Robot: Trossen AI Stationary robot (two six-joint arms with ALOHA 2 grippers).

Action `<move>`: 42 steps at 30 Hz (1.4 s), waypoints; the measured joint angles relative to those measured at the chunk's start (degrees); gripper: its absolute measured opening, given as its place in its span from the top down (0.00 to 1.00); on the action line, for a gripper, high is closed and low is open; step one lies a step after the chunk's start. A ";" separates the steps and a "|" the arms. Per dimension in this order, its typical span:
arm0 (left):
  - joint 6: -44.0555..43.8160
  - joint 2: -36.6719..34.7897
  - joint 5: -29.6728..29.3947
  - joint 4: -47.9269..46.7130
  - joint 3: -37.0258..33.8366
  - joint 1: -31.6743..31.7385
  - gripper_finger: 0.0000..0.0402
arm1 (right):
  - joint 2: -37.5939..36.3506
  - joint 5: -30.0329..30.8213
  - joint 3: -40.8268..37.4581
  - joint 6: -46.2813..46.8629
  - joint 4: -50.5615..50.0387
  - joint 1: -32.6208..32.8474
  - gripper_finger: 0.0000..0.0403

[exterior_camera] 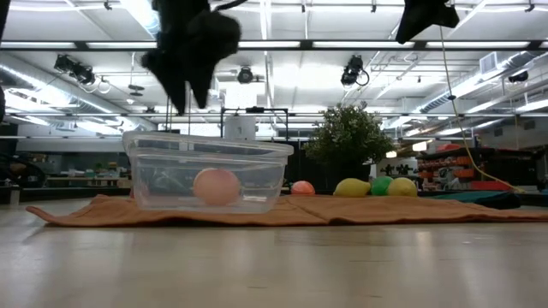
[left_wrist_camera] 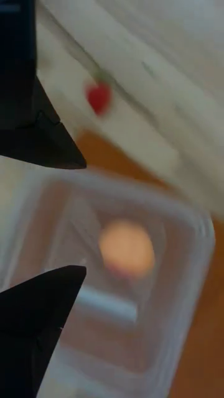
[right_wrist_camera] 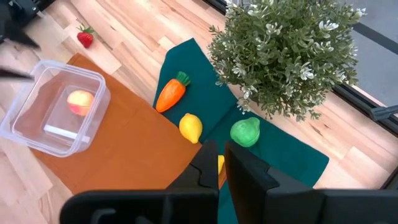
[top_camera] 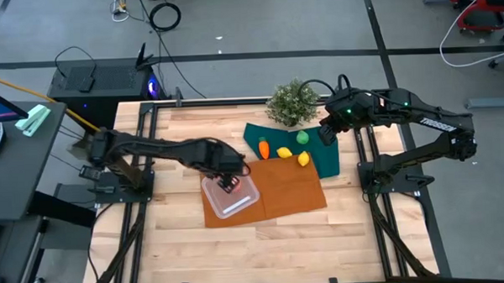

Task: Pick and placing Produce into tupperware
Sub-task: Put the red strawberry into the transparent bin

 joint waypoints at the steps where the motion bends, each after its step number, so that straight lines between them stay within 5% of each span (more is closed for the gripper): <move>1: -0.78 -0.35 -0.53 -2.23 0.00 0.96 0.31 | 0.00 0.00 0.00 0.00 0.02 0.01 1.00; 16: 3.22 -2.44 3.77 -3.85 -1.35 15.17 0.32 | -0.02 1.29 0.00 0.11 0.49 -0.01 1.00; 29: -1.94 -15.17 10.11 8.31 -31.18 19.62 0.34 | -0.01 2.26 -0.47 -0.33 3.21 0.00 1.00; 42: -9.97 -19.93 4.12 21.77 -34.69 23.82 0.28 | 0.44 1.11 -5.78 0.18 5.28 0.01 1.00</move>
